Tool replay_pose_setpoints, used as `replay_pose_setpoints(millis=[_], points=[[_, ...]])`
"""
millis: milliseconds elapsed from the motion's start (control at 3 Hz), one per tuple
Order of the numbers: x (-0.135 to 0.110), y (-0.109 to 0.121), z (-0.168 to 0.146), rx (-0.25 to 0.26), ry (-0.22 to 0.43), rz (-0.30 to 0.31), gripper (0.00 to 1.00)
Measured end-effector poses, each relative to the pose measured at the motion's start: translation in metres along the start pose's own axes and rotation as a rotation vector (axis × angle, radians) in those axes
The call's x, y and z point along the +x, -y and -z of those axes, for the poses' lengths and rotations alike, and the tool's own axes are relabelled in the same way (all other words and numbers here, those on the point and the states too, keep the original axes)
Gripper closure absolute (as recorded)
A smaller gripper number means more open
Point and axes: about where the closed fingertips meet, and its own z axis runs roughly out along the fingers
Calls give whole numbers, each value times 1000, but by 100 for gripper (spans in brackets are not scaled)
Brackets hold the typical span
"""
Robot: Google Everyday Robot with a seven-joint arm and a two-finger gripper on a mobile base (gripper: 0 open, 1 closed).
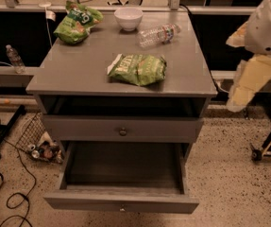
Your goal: Place green jalapeno chip bag into middle drawer
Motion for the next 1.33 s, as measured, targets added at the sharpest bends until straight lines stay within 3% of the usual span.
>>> replay_pose_setpoints(millis=[333, 667, 1000, 1333], points=[[-22, 43, -26, -12, 81, -1, 0], [-25, 47, -31, -6, 92, -9, 0], [-54, 68, -57, 3, 153, -19, 0], [-107, 95, -105, -9, 254, -59, 0]])
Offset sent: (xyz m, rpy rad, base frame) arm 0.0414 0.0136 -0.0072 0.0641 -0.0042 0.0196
